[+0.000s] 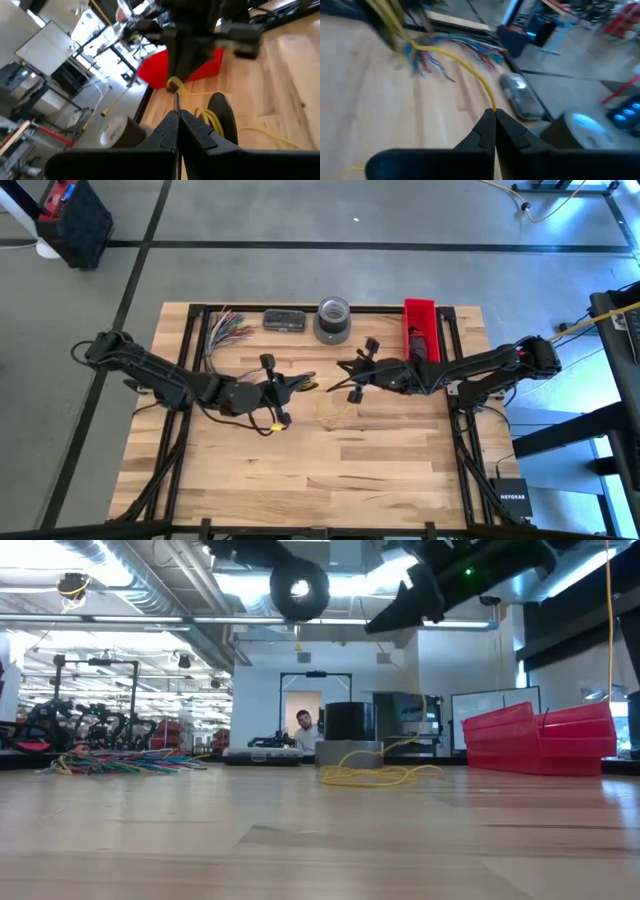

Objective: Coil cords
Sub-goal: Coil the yellow wire into the black spool

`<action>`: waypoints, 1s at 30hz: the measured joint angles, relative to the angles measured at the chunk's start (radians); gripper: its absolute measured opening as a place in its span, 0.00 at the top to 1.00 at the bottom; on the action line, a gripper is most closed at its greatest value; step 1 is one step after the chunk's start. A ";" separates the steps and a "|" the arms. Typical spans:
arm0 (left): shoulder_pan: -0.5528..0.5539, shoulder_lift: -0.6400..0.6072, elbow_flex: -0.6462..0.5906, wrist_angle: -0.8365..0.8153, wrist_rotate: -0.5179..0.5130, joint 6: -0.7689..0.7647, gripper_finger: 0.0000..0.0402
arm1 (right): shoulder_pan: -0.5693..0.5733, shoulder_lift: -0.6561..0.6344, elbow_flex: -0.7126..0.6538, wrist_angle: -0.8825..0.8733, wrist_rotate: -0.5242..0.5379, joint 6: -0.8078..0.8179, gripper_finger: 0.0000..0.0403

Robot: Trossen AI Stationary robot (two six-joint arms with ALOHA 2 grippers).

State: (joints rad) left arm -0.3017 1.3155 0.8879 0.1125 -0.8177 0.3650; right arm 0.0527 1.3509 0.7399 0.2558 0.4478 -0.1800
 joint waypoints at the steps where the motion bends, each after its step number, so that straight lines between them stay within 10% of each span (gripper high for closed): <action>1: 0.008 0.000 0.000 -0.004 0.000 -0.010 1.00 | 0.000 -0.005 0.000 -0.004 -0.028 0.013 0.99; 30: 0.153 0.092 0.000 0.113 0.074 -0.209 1.00 | 0.000 0.224 0.000 0.486 -0.362 0.175 0.99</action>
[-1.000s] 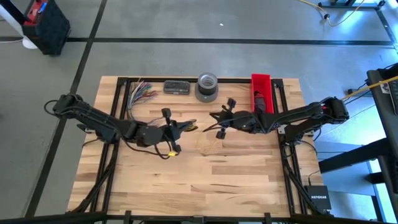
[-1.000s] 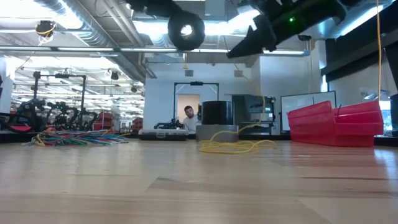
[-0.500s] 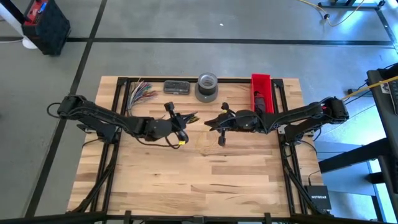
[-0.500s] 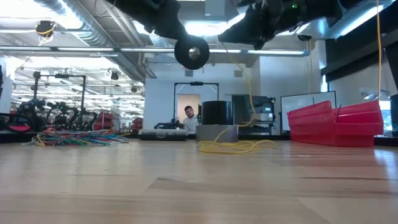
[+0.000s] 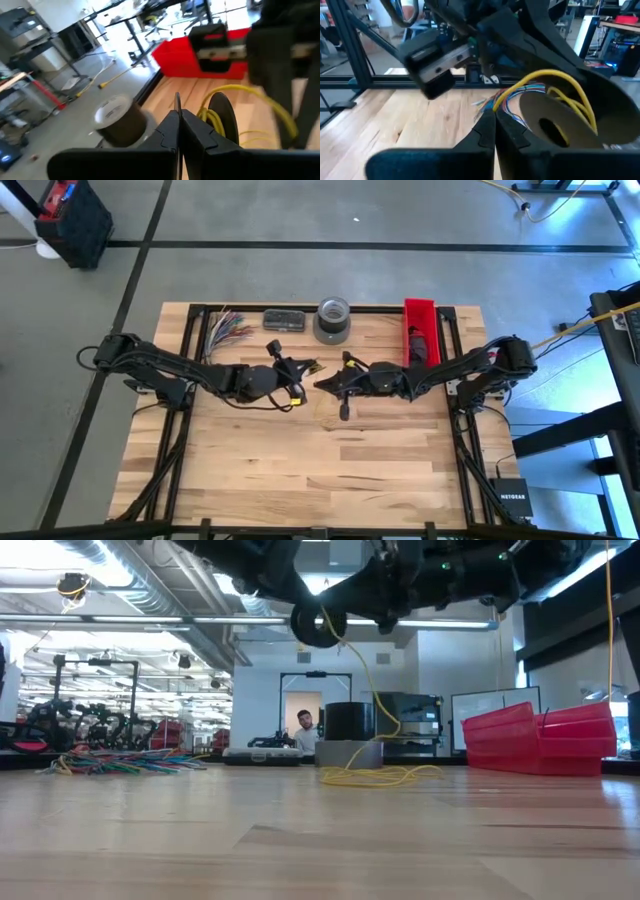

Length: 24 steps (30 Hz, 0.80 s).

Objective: Coil cords
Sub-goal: Coil the yellow wire into the black spool

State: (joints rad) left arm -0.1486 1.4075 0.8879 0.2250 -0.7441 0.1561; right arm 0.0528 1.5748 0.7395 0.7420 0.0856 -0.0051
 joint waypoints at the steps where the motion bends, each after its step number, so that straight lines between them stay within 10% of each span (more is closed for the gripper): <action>1: 0.000 0.001 0.000 0.010 0.022 -0.001 1.00 | 0.000 0.003 0.000 0.012 0.000 0.000 0.99; 24: -0.034 0.027 0.000 0.182 0.010 0.103 1.00 | -0.001 0.079 0.012 -0.019 0.043 -0.105 0.99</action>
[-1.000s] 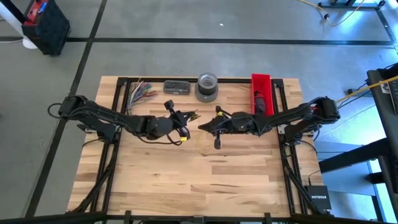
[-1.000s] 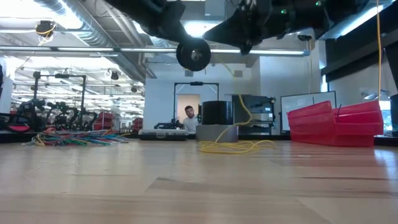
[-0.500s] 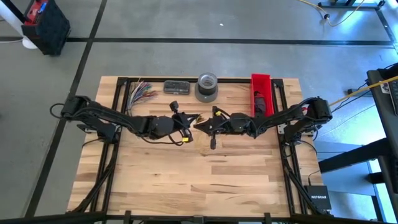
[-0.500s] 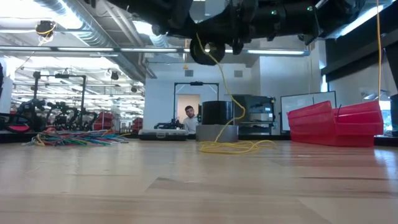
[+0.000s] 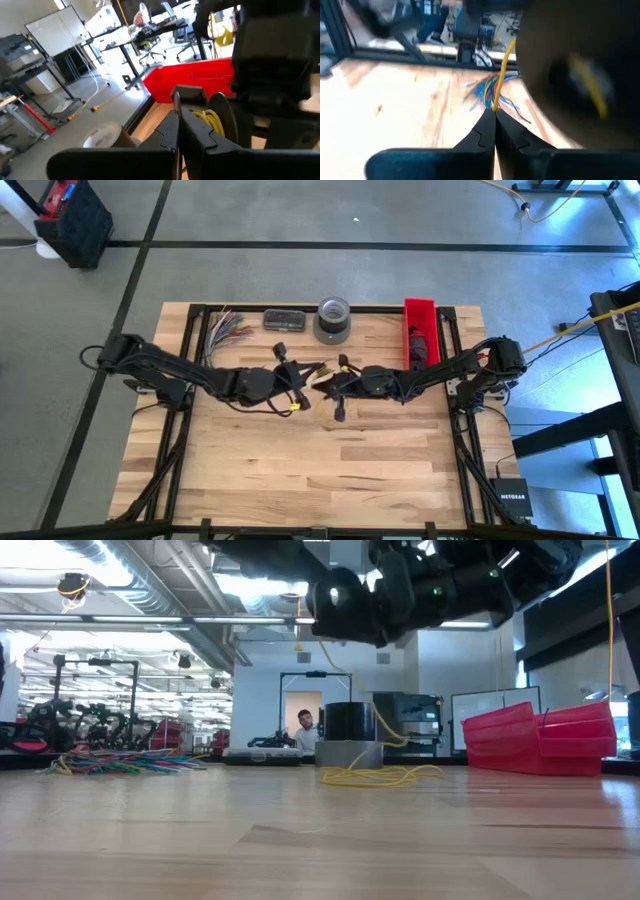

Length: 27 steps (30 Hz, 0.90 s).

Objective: Coil cords
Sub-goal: Coil the yellow wire into the black spool

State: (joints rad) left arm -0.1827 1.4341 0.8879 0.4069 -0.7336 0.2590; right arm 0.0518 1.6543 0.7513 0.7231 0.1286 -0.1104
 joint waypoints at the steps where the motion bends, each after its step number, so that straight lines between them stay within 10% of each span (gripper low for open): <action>1: -0.009 -0.010 0.000 -0.002 -0.012 0.010 1.00 | 0.000 0.000 0.000 -0.014 0.000 -0.018 0.99; 19: -0.114 -0.062 -0.002 -0.006 -0.150 0.116 1.00 | 0.000 -0.002 0.003 -0.120 0.017 -0.015 0.98; 27: -0.119 -0.067 0.002 -0.002 -0.157 0.116 1.00 | 0.001 -0.039 -0.001 -0.172 0.009 0.006 0.71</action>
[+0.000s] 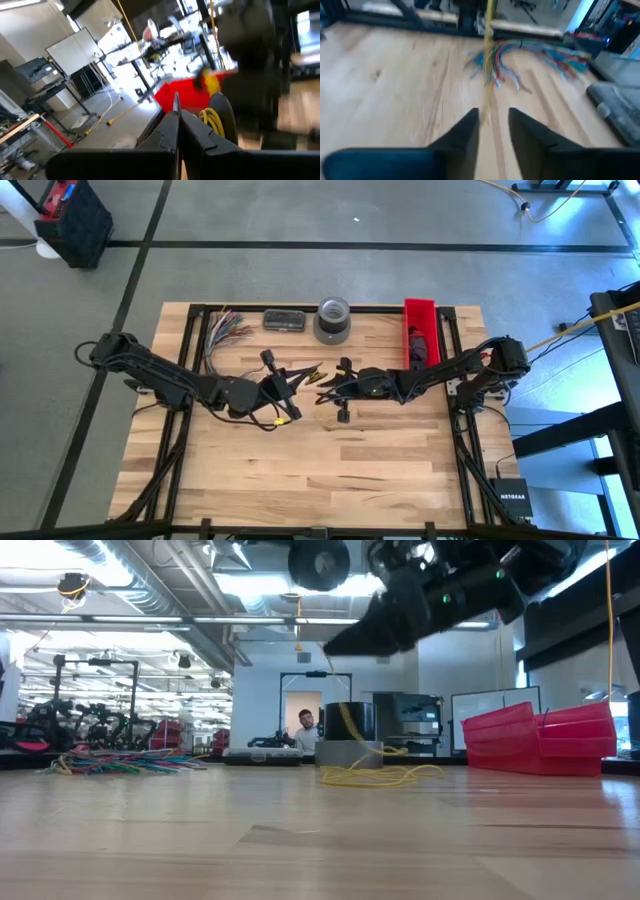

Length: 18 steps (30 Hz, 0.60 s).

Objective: Coil cords
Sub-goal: Coil the yellow wire into the black spool

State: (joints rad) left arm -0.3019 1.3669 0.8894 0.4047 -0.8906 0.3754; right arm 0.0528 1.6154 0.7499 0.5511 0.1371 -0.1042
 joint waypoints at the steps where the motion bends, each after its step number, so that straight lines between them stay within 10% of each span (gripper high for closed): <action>1: 0.000 0.001 -0.001 -0.004 0.000 0.000 1.00 | 0.000 -0.012 0.001 -0.002 0.000 0.001 0.67; 18: -0.015 -0.007 -0.001 0.004 0.003 0.007 1.00 | 0.065 -0.102 0.011 -0.114 -0.026 -0.033 0.53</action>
State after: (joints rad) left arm -0.3172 1.3594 0.8883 0.4091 -0.8873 0.3828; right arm 0.1181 1.5132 0.7612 0.4368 0.1111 -0.1375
